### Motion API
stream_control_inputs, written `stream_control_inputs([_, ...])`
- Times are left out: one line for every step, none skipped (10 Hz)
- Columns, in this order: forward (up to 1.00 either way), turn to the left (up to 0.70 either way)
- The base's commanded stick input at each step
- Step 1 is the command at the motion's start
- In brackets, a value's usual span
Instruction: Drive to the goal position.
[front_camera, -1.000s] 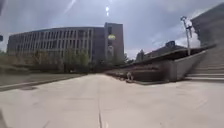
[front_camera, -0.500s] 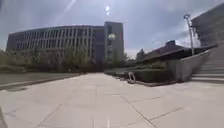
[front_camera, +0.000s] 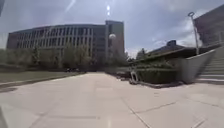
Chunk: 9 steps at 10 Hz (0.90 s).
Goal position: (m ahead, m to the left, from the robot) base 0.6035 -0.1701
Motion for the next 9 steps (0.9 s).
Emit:
stream_control_inputs([1.0, 0.01])
stream_control_inputs([1.0, 0.01])
stream_control_inputs([1.0, 0.0])
stream_control_inputs([1.0, 0.02])
stream_control_inputs([1.0, 0.02])
stream_control_inputs([1.0, 0.02])
stream_control_inputs([1.0, 0.02])
stream_control_inputs([1.0, 0.02])
stream_control_inputs([1.0, 0.02])
